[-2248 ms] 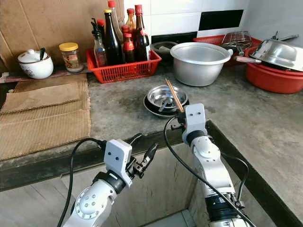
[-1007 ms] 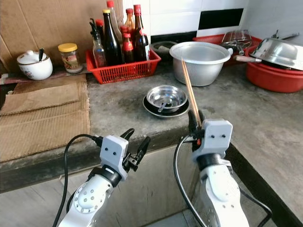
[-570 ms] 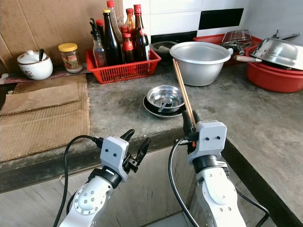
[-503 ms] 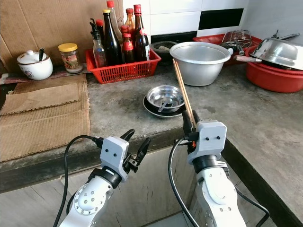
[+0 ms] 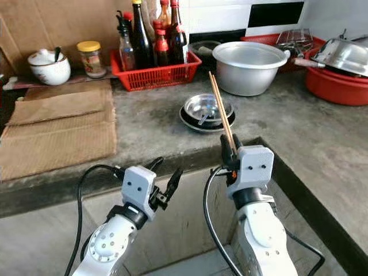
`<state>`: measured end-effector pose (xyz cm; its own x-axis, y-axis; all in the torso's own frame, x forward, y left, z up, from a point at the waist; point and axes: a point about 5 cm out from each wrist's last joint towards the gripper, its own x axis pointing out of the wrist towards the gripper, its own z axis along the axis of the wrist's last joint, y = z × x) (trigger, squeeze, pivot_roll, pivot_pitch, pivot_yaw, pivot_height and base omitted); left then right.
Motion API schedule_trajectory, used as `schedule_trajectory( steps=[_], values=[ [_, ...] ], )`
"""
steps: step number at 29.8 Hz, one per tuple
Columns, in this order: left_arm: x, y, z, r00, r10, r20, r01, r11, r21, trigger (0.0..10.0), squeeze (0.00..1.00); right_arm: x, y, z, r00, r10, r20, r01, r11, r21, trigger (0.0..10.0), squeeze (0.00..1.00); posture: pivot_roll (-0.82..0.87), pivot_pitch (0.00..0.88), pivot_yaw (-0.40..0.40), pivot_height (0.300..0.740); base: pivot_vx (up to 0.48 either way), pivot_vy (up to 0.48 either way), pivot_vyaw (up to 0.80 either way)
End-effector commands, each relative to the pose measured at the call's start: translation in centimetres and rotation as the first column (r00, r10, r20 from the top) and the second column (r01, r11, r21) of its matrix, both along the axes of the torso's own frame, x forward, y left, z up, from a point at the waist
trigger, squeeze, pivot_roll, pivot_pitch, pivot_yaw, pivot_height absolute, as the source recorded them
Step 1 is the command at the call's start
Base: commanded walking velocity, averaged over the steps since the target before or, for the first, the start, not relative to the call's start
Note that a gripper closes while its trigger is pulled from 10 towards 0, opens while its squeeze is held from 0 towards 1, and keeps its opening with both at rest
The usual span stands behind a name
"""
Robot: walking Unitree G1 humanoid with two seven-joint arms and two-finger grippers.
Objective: Kitchen organization
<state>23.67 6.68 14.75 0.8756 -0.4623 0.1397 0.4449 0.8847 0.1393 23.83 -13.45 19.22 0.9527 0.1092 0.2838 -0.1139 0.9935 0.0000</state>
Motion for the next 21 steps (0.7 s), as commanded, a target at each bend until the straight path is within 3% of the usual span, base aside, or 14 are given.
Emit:
schedule_trajectory(
  steps=[1, 21],
  values=[
    [-0.04, -0.11, 0.09, 1.000, -0.009, 0.012, 0.009, 1.000, 0.009, 10.0, 0.00, 0.09, 0.01, -0.10, 1.000, -0.007, -0.012, 0.006, 1.000, -0.008, 10.0, 0.00, 0.00, 0.000, -0.017, 0.740, -0.341, 0.000, 0.00],
    [0.08, -0.05, 0.05, 1.000, -0.004, 0.010, 0.004, 1.000, 0.015, 10.0, 0.00, 0.46, 0.00, -0.11, 1.000, -0.022, -0.015, 0.022, 1.000, -0.002, 10.0, 0.00, 0.00, 0.000, -0.018, 0.740, -0.337, 0.000, 0.00]
  ],
)
